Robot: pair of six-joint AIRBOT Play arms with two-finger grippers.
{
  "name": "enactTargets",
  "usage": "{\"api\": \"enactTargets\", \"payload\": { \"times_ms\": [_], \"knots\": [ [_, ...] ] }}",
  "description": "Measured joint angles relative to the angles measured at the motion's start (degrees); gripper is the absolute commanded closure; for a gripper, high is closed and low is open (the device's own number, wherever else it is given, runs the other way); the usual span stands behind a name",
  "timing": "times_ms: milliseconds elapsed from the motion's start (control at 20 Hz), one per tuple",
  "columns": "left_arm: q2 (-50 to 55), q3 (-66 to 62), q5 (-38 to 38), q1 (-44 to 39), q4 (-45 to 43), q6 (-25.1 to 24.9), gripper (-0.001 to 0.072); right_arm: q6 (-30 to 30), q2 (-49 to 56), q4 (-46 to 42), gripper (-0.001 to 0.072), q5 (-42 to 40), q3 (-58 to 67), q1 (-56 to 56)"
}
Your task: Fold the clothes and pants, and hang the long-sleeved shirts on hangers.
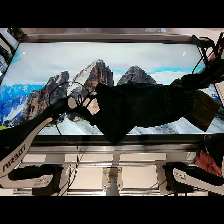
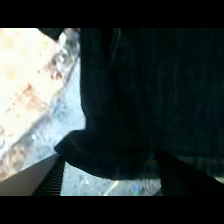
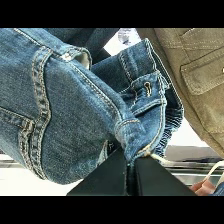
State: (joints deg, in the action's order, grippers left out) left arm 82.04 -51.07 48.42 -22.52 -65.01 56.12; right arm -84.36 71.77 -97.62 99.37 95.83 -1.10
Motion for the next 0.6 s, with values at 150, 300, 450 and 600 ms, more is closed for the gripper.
{"api": "enactTargets", "payload": {
  "times_ms": [150, 300, 450, 600],
  "knots": [
    [0.4, 0.0, -1.7, -0.2, -0.5, 0.0, 0.0593, 0.0, 0.0, 0.0, 0.0684, 0.0, 0.0, 0.0],
    [0.4, 0.1, -1.4, -0.3, -0.3, 0.0, 0.0661, 0.0, 0.0, 0.0, 0.0684, -0.1, 0.0, 0.0],
    [-1.9, -0.3, -0.5, 0.4, -1.7, 0.0, 0.0662, 0.0, 0.0, 0.3, 0.0684, -0.7, 0.0, 0.0],
    [-9.2, -2.7, -0.3, 4.9, -7.3, 4.2, 0.0662, 1.6, 0.0, 2.7, 0.0685, -3.9, 0.4, 0.0]
  ]
}}
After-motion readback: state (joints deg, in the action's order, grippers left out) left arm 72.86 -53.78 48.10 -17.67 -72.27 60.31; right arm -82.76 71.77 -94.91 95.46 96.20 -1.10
